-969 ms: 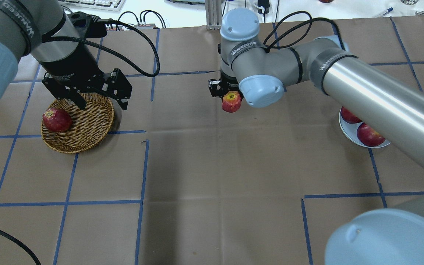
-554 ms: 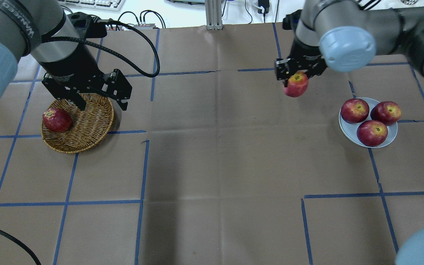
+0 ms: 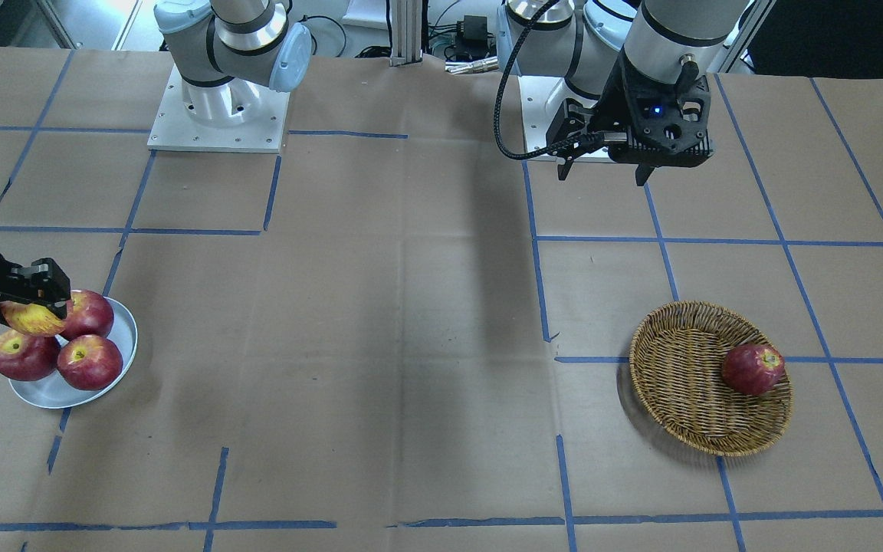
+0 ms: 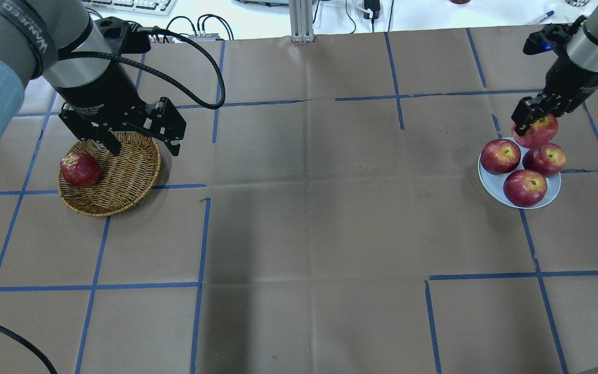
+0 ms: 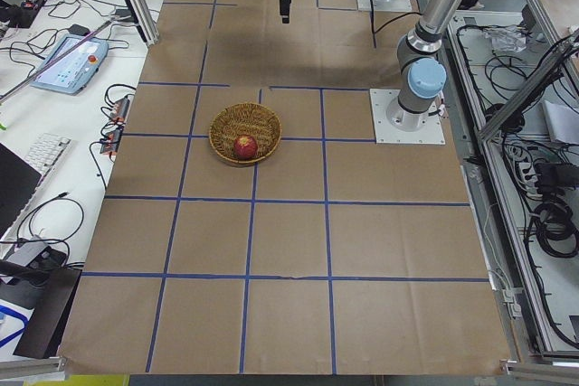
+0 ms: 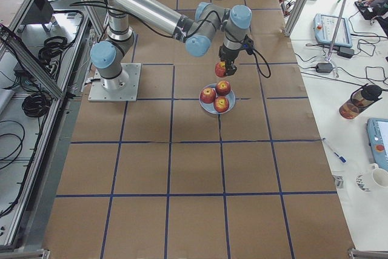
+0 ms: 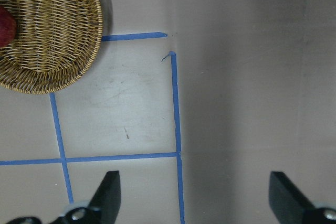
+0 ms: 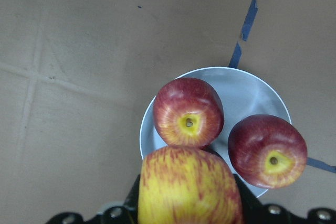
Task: Transfer apple from basket to plate
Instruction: 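Carry the striped apple with the right gripper over the white plate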
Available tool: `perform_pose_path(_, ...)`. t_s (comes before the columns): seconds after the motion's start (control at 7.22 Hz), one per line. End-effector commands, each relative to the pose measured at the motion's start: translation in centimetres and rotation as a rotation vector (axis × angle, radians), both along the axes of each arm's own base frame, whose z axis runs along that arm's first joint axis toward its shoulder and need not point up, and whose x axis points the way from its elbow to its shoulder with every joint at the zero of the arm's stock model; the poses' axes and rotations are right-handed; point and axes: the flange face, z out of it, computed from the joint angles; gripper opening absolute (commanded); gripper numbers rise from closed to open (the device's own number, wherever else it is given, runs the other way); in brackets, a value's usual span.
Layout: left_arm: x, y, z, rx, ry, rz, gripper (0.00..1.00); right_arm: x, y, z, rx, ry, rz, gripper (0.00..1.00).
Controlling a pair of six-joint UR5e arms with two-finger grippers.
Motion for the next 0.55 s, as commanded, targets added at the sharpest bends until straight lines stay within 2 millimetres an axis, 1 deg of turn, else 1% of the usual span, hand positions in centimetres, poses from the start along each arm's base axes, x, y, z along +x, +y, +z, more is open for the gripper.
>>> perform_pose_path(0.0, 0.0, 0.0, 0.0, 0.000, 0.000, 0.000, 0.99, -2.4, 0.8, -3.2, 0.004, 0.047, 0.026, 0.46)
perform_pose_path(0.14, 0.0, 0.0, 0.0, 0.001, 0.000, 0.000, 0.99, -2.3, 1.2, -4.9, 0.014, 0.048, 0.025, 0.46)
perform_pose_path(0.42, 0.0, 0.1, 0.1, 0.000, 0.000, 0.000, 0.99, -2.3, 1.2, -5.7, 0.015, 0.046, 0.025, 0.47)
